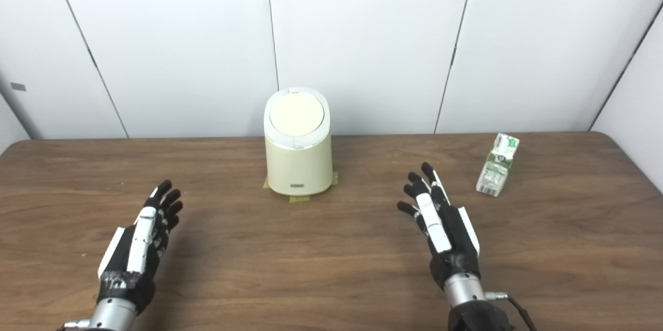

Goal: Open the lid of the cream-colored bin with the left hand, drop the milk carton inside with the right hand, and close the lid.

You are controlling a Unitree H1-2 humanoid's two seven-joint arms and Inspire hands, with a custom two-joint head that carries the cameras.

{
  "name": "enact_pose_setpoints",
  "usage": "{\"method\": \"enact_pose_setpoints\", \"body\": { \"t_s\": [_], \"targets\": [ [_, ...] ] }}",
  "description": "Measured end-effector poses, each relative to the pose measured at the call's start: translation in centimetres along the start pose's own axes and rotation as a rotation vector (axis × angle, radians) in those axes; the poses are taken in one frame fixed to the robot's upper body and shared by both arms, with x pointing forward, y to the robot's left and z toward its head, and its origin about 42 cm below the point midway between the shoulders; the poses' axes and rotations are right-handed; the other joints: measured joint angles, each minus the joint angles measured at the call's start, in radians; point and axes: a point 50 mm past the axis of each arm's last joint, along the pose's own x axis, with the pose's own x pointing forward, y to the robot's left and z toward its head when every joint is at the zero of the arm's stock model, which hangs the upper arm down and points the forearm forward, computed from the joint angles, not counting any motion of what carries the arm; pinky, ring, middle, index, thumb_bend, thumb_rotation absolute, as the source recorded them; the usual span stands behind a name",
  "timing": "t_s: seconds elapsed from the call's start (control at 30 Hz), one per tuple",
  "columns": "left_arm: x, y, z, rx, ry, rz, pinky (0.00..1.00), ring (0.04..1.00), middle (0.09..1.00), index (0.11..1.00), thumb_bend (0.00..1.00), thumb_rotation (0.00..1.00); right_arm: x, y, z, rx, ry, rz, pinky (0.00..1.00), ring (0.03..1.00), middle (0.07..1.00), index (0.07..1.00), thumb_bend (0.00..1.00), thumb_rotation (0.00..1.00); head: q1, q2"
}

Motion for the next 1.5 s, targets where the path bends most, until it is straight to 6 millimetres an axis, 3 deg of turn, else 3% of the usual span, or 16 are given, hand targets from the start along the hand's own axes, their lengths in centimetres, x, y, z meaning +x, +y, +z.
{"method": "enact_pose_setpoints", "body": {
  "t_s": [0.6, 0.67, 0.87, 0.93, 1.0, 1.07, 1.17, 1.27, 1.37, 1.5],
  "targets": [
    [0.0, 0.0, 0.0, 0.003, 0.001, -0.003, 1.00, 0.972, 0.971, 0.998, 0.34, 1.00, 0.1, 0.0, 0.0, -0.002, 0.009, -0.001, 0.78, 0.901, 0.928, 0.986, 0.63, 0.80, 0.009, -0.011],
    [0.1, 0.0, 0.0, 0.010, 0.002, -0.008, 1.00, 0.981, 0.979, 1.000, 0.38, 0.89, 0.1, 0.0, -0.1, 0.000, 0.011, 0.000, 0.79, 0.903, 0.931, 0.987, 0.63, 0.80, 0.014, -0.025],
    [1.4, -0.6, 1.6, 0.093, -0.013, -0.008, 0.99, 0.966, 0.955, 0.994, 0.43, 0.78, 0.3, -0.3, -0.4, 0.007, 0.022, -0.010, 0.77, 0.895, 0.926, 0.976, 0.65, 0.80, 0.015, -0.052],
    [2.6, -1.4, 3.0, 0.141, -0.039, -0.017, 0.93, 0.942, 0.942, 0.984, 0.47, 0.71, 0.2, -0.4, -0.5, 0.007, 0.022, -0.012, 0.76, 0.891, 0.918, 0.973, 0.66, 0.79, 0.015, -0.055],
    [4.2, -2.2, 4.7, 0.186, -0.078, -0.026, 0.87, 0.914, 0.921, 0.954, 0.58, 0.55, 0.2, -0.4, -0.5, 0.007, 0.017, -0.012, 0.76, 0.892, 0.916, 0.976, 0.66, 0.79, 0.017, -0.058],
    [6.1, -3.0, 7.1, 0.219, -0.136, -0.011, 0.89, 0.912, 0.912, 0.932, 0.67, 0.43, 0.1, -0.5, -0.5, 0.006, 0.015, -0.014, 0.75, 0.893, 0.917, 0.976, 0.66, 0.79, 0.020, -0.063],
    [8.7, -4.5, 10.9, 0.273, -0.225, -0.014, 0.91, 0.919, 0.918, 0.938, 0.78, 0.38, -0.1, -0.5, -0.7, 0.006, 0.019, -0.017, 0.73, 0.887, 0.914, 0.975, 0.64, 0.79, 0.021, -0.064],
    [11.3, -6.3, 13.8, 0.348, -0.291, -0.039, 0.84, 0.898, 0.907, 0.932, 0.86, 0.32, -0.2, -0.6, -0.8, 0.003, 0.023, -0.019, 0.72, 0.883, 0.912, 0.978, 0.63, 0.79, 0.024, -0.064],
    [14.0, -7.9, 15.5, 0.456, -0.311, -0.065, 0.78, 0.881, 0.903, 0.923, 0.88, 0.26, -0.3, -0.5, -1.0, 0.002, 0.024, -0.018, 0.73, 0.884, 0.911, 0.979, 0.62, 0.78, 0.029, -0.066],
    [17.2, -9.2, 16.2, 0.605, -0.296, -0.084, 0.72, 0.849, 0.882, 0.898, 0.91, 0.16, -0.2, -0.5, -1.3, 0.000, 0.032, -0.019, 0.72, 0.875, 0.907, 0.974, 0.62, 0.79, 0.026, -0.064]
  ]
}}
